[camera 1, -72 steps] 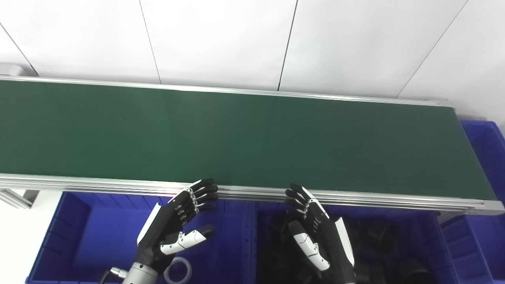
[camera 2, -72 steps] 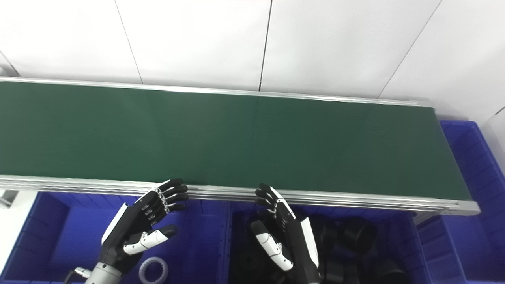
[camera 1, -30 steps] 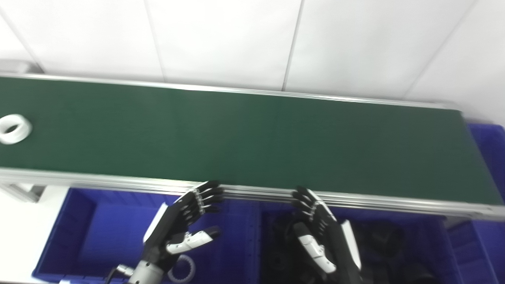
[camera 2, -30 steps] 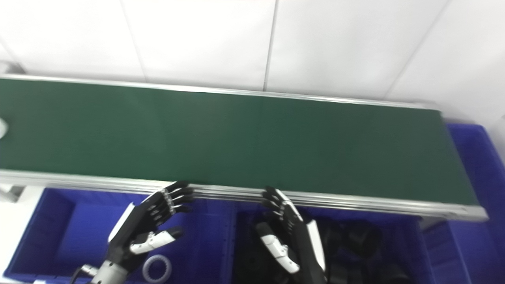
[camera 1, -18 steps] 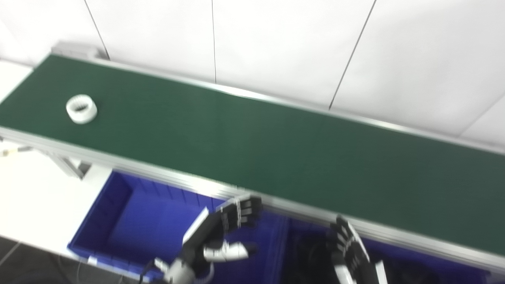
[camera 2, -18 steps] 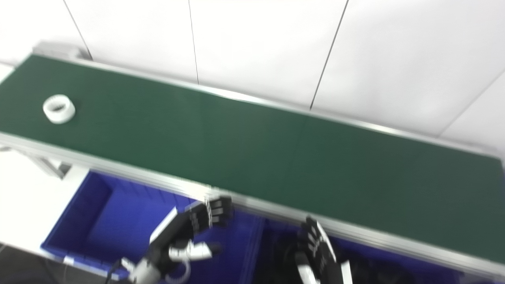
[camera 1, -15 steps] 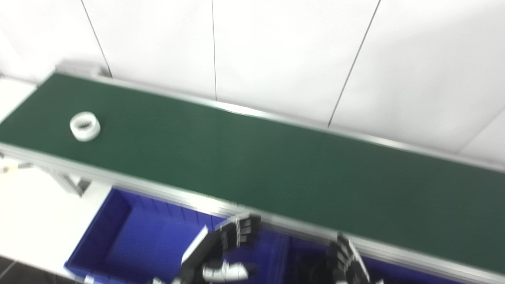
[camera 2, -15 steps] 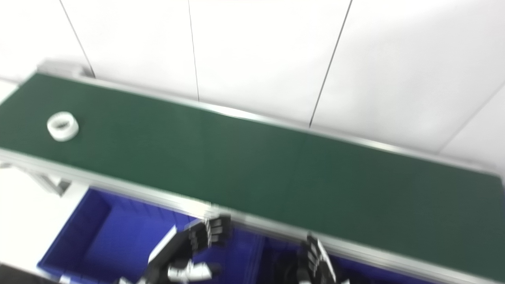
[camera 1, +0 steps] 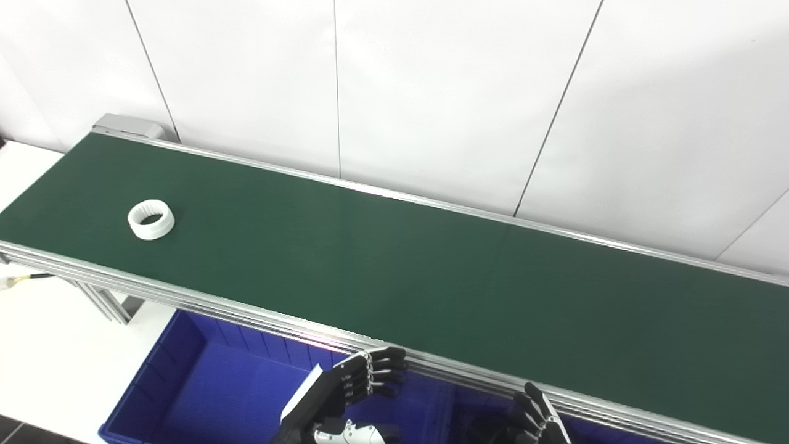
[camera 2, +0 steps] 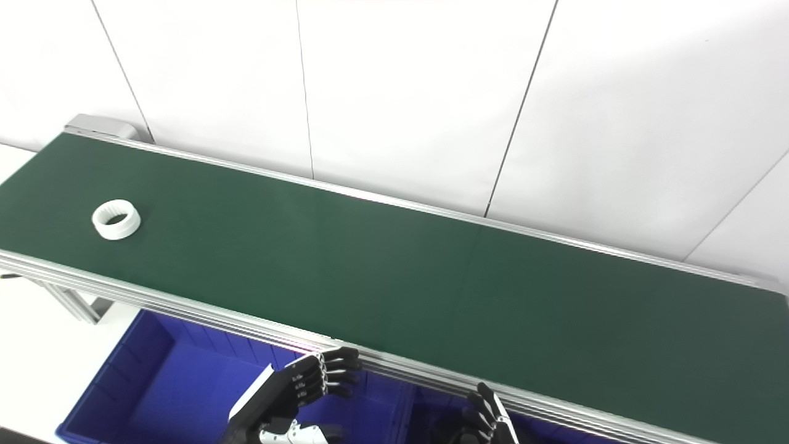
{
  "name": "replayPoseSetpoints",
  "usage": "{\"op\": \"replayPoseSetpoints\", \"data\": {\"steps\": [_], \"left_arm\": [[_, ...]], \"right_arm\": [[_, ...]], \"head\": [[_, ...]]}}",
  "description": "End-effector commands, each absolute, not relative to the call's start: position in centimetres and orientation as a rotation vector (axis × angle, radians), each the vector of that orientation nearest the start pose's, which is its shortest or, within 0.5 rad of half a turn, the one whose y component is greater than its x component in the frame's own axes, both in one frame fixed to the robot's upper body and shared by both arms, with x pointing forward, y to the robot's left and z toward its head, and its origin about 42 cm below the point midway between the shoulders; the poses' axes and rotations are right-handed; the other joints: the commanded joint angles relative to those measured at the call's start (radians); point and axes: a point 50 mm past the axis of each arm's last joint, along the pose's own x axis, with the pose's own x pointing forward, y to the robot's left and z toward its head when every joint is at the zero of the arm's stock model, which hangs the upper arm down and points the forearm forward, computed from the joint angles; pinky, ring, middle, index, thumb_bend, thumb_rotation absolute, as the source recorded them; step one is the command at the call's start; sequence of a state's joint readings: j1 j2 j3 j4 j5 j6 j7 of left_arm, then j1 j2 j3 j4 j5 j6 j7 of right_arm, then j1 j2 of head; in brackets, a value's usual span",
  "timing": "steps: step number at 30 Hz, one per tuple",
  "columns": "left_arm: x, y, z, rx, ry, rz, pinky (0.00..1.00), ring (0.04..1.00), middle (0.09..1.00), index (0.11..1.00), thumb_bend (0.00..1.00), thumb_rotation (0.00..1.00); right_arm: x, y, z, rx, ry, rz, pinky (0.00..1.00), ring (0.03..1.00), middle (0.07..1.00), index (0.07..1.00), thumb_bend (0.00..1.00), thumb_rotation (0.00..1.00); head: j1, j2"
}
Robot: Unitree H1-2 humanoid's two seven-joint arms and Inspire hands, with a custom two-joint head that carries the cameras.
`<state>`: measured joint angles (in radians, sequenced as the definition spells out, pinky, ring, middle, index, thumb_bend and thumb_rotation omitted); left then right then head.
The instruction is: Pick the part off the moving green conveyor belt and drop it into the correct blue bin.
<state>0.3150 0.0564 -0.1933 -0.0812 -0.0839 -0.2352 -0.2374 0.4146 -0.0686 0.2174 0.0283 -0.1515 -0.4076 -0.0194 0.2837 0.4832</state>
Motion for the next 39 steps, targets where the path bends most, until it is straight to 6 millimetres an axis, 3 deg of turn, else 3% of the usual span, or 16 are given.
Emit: {"op": "replayPoseSetpoints", "data": {"steps": [1,7,12,22,29,39], "left_arm": [[19.7,18.3,9.4,-0.033,-0.142,-0.321,0.61,0.682,0.737,0.758,0.91,0.27],[25.6,19.2,14.9,0.027,-0.354,-0.233,0.58,0.673,0.721,0.755,0.88,0.28],[28.8,19.8,18.6,0.108,-0.436,-0.165,0.62,0.696,0.758,0.803,0.82,0.36],[34.7,22.6,23.8,0.326,-0.48,-0.159,0.66,0.731,0.777,0.8,0.85,0.32],[37.3,23.6,25.0,0.524,-0.47,-0.229,0.63,0.704,0.758,0.755,0.84,0.22],[39.3,25.1,23.8,0.835,-0.28,-0.367,0.69,0.757,0.785,0.743,0.91,0.12]], "right_arm": [[13.0,-18.6,4.0,-0.112,-0.064,0.155,0.74,0.825,0.87,0.92,0.23,0.73],[13.3,-18.7,3.7,-0.113,-0.058,0.16,0.75,0.83,0.875,0.928,0.21,0.71],[13.6,-18.5,3.5,-0.111,-0.056,0.158,0.75,0.83,0.876,0.933,0.21,0.76],[13.8,-17.8,3.4,-0.101,-0.056,0.152,0.73,0.826,0.872,0.933,0.19,0.77],[14.0,-17.6,3.3,-0.102,-0.058,0.151,0.73,0.828,0.876,0.931,0.17,0.76],[14.4,-17.6,3.2,-0.1,-0.058,0.15,0.74,0.825,0.87,0.931,0.22,0.78]], "head": [[0.001,-0.006],[0.013,-0.029],[0.011,-0.036],[0.01,-0.044],[0.009,-0.045],[0.007,-0.044]]}}
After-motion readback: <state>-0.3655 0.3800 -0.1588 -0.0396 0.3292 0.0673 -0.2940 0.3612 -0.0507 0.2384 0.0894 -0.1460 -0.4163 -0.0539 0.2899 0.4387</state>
